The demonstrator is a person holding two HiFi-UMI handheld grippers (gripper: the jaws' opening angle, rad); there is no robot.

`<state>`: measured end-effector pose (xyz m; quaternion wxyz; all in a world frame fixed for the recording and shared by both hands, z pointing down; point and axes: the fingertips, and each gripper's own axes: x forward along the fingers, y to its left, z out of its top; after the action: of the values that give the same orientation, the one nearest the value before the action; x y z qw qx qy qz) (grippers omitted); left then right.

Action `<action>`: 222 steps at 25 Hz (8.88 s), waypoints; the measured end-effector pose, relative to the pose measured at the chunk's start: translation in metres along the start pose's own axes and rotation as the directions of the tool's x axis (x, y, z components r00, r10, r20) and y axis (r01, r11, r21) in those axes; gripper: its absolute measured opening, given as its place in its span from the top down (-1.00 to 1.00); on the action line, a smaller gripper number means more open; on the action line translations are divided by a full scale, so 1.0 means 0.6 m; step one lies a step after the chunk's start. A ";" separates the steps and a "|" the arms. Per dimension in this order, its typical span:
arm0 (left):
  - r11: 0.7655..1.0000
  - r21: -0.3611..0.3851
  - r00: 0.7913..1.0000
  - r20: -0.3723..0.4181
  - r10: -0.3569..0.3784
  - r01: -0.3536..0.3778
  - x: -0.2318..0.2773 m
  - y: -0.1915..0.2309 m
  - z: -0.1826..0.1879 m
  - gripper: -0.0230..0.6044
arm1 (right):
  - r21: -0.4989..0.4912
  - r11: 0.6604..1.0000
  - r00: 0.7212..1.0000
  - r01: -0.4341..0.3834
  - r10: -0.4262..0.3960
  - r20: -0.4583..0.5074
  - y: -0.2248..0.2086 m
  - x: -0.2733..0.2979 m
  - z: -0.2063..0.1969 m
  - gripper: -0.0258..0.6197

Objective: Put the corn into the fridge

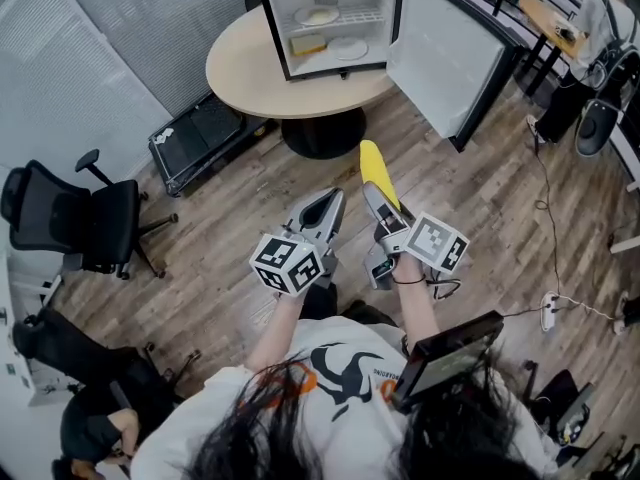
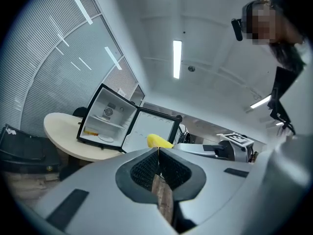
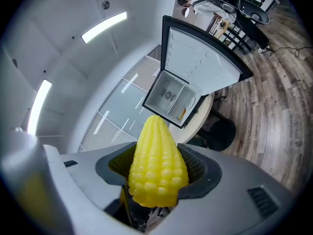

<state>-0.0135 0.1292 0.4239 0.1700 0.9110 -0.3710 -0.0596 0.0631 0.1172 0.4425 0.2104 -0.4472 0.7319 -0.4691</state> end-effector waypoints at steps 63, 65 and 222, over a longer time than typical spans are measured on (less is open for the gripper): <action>0.990 -0.040 0.990 -0.029 -0.139 0.137 0.307 0.465 0.153 0.89 | 0.095 0.988 0.992 0.125 -0.125 -0.001 -0.085 0.536 0.157 0.12; 0.988 -0.050 0.988 -0.035 -0.149 0.147 0.316 0.476 0.153 0.89 | 0.097 0.986 0.991 0.134 -0.135 0.005 -0.086 0.544 0.159 0.12; 0.984 -0.082 0.972 -0.159 -0.171 0.159 0.299 0.257 0.033 0.89 | -0.608 0.719 0.939 0.336 -0.308 0.154 -0.103 0.335 0.225 0.68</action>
<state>0.0093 -0.1039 0.4630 0.2258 0.9341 -0.2764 -0.0103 0.0871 -0.1313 0.4554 -0.0196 -0.6214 0.7520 -0.2191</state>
